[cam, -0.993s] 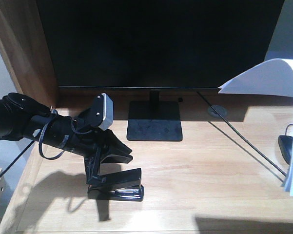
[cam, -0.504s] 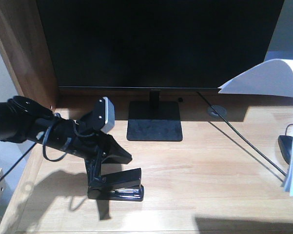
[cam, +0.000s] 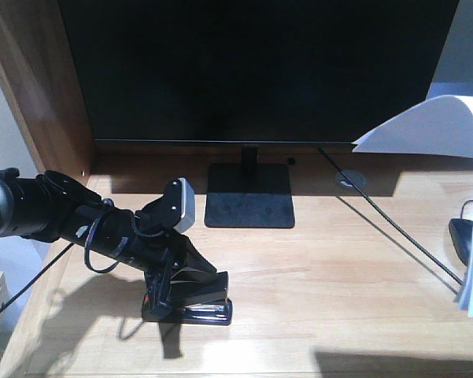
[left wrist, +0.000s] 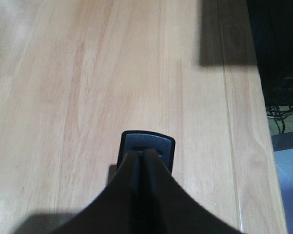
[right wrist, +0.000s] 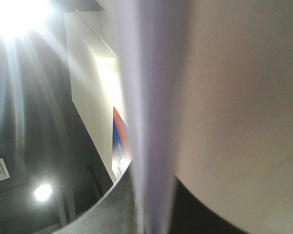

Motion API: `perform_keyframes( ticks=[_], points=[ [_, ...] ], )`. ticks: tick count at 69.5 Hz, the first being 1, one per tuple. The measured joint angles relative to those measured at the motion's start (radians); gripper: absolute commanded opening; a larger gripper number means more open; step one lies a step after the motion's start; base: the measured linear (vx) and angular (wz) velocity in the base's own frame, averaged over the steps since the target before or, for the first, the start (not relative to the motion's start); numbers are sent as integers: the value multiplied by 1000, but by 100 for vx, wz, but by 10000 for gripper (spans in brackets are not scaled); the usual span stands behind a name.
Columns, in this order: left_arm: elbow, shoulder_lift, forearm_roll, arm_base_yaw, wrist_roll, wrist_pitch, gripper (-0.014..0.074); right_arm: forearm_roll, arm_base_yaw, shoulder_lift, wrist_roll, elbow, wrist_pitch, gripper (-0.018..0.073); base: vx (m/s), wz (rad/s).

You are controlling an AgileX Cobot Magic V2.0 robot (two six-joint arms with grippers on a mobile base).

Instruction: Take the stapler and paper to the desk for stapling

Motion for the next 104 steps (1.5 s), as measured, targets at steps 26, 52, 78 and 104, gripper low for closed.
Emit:
perform_keyframes(
  ticks=[26,52,78,104],
  points=[
    [0,0,-1,0,0,1,-6,0,0,0,0,0,0,-6,0,0],
    [0,0,-2,0,0,1,-6,0,0,0,0,0,0,-6,0,0],
    [0,0,-2,0,0,1,-6,0,0,0,0,0,0,-6,0,0],
    [0,0,-3,0,0,1,-6,19,0,0,0,0,0,-6,0,0]
  ],
)
